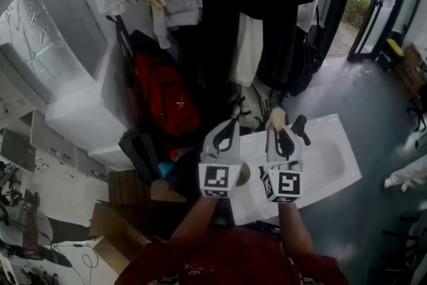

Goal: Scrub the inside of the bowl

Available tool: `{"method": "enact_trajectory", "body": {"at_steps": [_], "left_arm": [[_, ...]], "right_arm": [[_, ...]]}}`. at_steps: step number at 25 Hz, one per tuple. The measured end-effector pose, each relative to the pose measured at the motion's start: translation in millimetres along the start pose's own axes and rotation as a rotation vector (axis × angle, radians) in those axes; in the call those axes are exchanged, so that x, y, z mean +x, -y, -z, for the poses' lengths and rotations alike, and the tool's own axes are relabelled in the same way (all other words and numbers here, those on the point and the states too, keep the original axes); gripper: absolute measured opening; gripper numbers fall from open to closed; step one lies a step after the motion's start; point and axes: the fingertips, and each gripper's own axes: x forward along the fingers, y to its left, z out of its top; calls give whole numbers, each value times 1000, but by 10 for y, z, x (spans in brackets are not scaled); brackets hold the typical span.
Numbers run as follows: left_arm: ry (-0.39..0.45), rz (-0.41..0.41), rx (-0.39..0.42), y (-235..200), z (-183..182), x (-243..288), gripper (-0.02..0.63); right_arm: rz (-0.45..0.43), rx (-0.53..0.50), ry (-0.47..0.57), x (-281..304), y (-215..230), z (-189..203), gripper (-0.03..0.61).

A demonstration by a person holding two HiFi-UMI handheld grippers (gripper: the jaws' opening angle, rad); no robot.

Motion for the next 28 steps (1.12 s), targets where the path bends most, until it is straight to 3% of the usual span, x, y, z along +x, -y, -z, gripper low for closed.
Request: {"method": "enact_trajectory", "body": {"at_steps": [3, 7, 13, 17, 21, 28], "left_arm": [[-53, -13, 1, -1, 201, 18, 17], [-150, -22, -10, -11, 554, -3, 84], [-340, -23, -72, -71, 1244, -74, 154], [-504, -6, -151, -81, 1800, -215, 170], [-668, 10, -154, -46, 2359, -449, 175], [-838, 34, -233, 67, 2973, -762, 183]], "right_arm": [[-11, 2, -10, 12, 29, 60, 49], [-18, 9, -19, 0, 56, 120, 49], [-25, 18, -30, -7, 77, 181, 49], [-25, 22, -32, -23, 68, 190, 49], [-23, 26, -38, -46, 67, 230, 49], [-22, 21, -51, -65, 67, 268, 49]]}}
